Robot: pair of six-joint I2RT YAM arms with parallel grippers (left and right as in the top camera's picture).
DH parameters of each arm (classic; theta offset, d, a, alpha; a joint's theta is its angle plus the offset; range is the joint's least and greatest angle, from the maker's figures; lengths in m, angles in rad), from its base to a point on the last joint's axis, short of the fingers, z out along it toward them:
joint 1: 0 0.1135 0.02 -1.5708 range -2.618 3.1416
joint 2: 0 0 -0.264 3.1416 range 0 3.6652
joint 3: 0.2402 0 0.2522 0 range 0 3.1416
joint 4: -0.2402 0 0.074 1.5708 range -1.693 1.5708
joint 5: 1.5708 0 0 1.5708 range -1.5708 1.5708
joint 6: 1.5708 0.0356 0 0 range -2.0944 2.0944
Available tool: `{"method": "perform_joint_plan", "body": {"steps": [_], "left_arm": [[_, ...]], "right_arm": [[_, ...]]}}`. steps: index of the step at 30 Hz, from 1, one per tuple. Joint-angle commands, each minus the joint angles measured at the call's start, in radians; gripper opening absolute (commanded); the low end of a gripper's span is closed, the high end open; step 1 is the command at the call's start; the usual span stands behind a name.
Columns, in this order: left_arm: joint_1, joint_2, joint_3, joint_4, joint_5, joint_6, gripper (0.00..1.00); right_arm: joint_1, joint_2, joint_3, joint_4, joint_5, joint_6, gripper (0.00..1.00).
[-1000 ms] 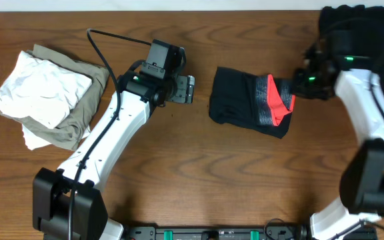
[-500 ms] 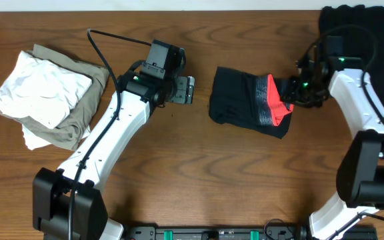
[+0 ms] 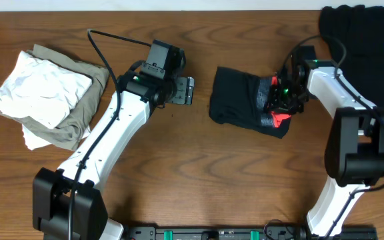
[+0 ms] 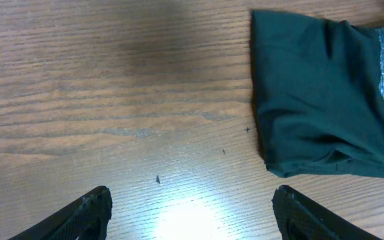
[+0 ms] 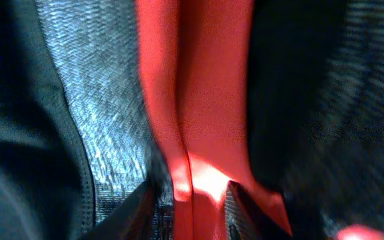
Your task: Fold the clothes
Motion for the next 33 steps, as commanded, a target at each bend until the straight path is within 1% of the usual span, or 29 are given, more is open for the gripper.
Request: {"method": "perform_joint_plan", "body": {"steps": [1,3,5,6,7,10,13,18,22,28,33], "left_arm": [[0.001,0.006,-0.002,-0.002,0.011,-0.005,0.79],[0.001,0.006,-0.002,-0.002,0.011,-0.005,0.8],[0.001,0.006,-0.002,-0.002,0.011,-0.005,0.8],[0.001,0.006,-0.002,-0.002,0.011,-0.005,0.79],[0.001,0.006,-0.002,-0.002,0.011,-0.005,0.8],[0.001,0.006,-0.002,-0.002,0.011,-0.005,0.79],[0.001,0.006,-0.002,-0.002,0.011,-0.005,0.79],[0.001,0.006,-0.002,-0.002,0.011,-0.005,0.79],[0.001,0.006,-0.002,-0.002,0.011,-0.005,0.8],[0.001,0.006,-0.002,-0.002,0.011,-0.005,0.8],[0.001,0.006,-0.002,-0.002,0.011,-0.005,0.8]], "right_arm": [[0.013,0.059,-0.007,0.002,-0.021,0.001,0.32],[0.013,0.076,-0.007,0.005,-0.035,0.0,0.26],[0.013,0.08,-0.007,0.007,-0.044,0.0,0.15],[0.013,0.079,-0.007,0.009,-0.048,0.0,0.13],[0.013,0.073,-0.006,0.01,-0.052,-0.002,0.15],[0.013,0.051,-0.006,0.012,-0.086,-0.041,0.23],[0.013,0.026,-0.006,0.018,-0.087,-0.041,0.24],[0.013,0.023,-0.006,0.015,-0.134,-0.043,0.25],[0.01,0.023,-0.006,0.034,-0.28,-0.115,0.24],[0.003,0.023,-0.006,0.041,-0.311,-0.117,0.24],[0.003,0.023,-0.006,0.041,-0.426,-0.171,0.24]]}}
